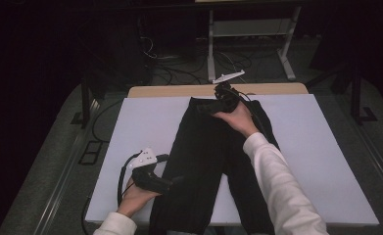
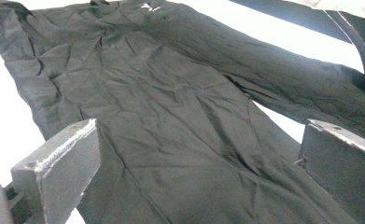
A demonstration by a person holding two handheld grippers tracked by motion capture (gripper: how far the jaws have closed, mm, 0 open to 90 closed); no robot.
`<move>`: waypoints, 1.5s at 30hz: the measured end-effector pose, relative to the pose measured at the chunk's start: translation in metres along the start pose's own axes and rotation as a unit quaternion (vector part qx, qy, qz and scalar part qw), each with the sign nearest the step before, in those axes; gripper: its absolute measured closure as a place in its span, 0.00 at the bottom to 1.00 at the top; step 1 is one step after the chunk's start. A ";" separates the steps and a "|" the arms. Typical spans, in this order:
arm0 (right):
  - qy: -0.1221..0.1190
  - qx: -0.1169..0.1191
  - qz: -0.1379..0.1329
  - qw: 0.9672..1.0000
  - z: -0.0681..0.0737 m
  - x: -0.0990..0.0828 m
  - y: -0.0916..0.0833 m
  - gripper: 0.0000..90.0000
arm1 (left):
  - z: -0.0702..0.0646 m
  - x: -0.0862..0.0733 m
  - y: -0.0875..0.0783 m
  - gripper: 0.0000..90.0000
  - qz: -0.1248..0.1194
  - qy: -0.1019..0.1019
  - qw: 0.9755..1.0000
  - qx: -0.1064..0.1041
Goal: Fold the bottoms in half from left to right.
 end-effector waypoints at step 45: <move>0.046 -0.022 0.020 0.998 0.013 0.003 0.100 0.16 | 0.001 0.003 -0.005 0.00 -0.019 -0.005 1.000 0.001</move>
Point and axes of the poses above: each handheld gripper's, and its own axes: y roughly forward along the jaws, x roughly out of its top, z roughly to its left, the point moved 7 cm from there along y, roughly forward along the jaws, and after that the axes turned 14 degrees about -x, right-handed, at the moved point
